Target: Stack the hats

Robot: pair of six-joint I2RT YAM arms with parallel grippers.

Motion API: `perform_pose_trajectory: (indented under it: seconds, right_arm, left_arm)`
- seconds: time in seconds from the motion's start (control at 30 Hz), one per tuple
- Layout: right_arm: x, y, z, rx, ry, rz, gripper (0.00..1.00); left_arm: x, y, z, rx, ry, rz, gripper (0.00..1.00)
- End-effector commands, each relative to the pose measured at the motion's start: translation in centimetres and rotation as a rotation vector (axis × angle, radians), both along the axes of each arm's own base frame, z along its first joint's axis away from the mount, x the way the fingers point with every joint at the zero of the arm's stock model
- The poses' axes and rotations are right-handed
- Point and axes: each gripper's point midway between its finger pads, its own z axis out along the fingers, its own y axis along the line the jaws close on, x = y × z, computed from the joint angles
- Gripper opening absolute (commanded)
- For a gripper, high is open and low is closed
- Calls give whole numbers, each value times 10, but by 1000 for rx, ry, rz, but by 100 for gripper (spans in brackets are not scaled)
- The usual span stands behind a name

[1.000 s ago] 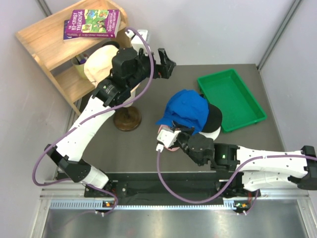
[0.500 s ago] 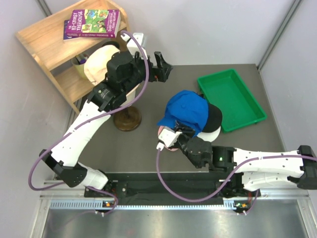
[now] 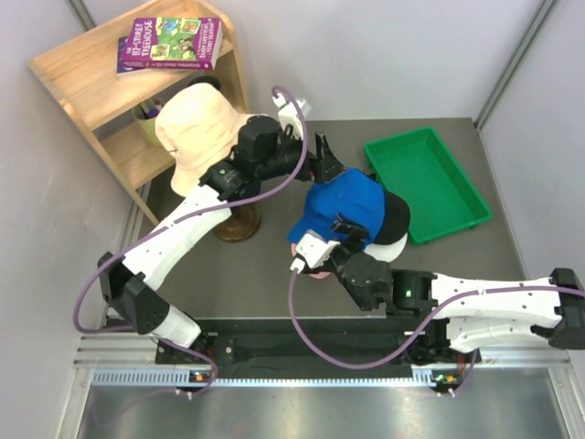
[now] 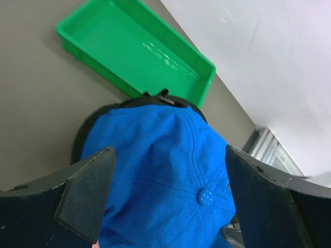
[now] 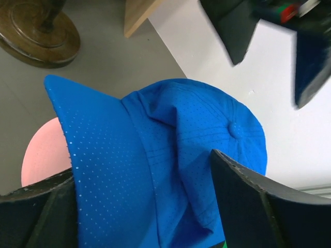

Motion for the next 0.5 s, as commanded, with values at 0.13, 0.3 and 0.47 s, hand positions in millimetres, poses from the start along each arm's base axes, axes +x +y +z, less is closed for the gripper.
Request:
perform_pose_trajectory:
  seconds: [0.13, 0.3, 0.47]
  right_arm:
    - [-15, -28, 51, 191, 70, -1, 92]
    - [-30, -32, 98, 294, 159, 70, 97]
    - [-38, -35, 122, 292, 206, 103, 98]
  left_arm:
    - [-10, -35, -28, -40, 60, -134, 89]
    - [-2, -31, -51, 24, 70, -79, 89]
    - [3, -29, -55, 67, 58, -65, 90]
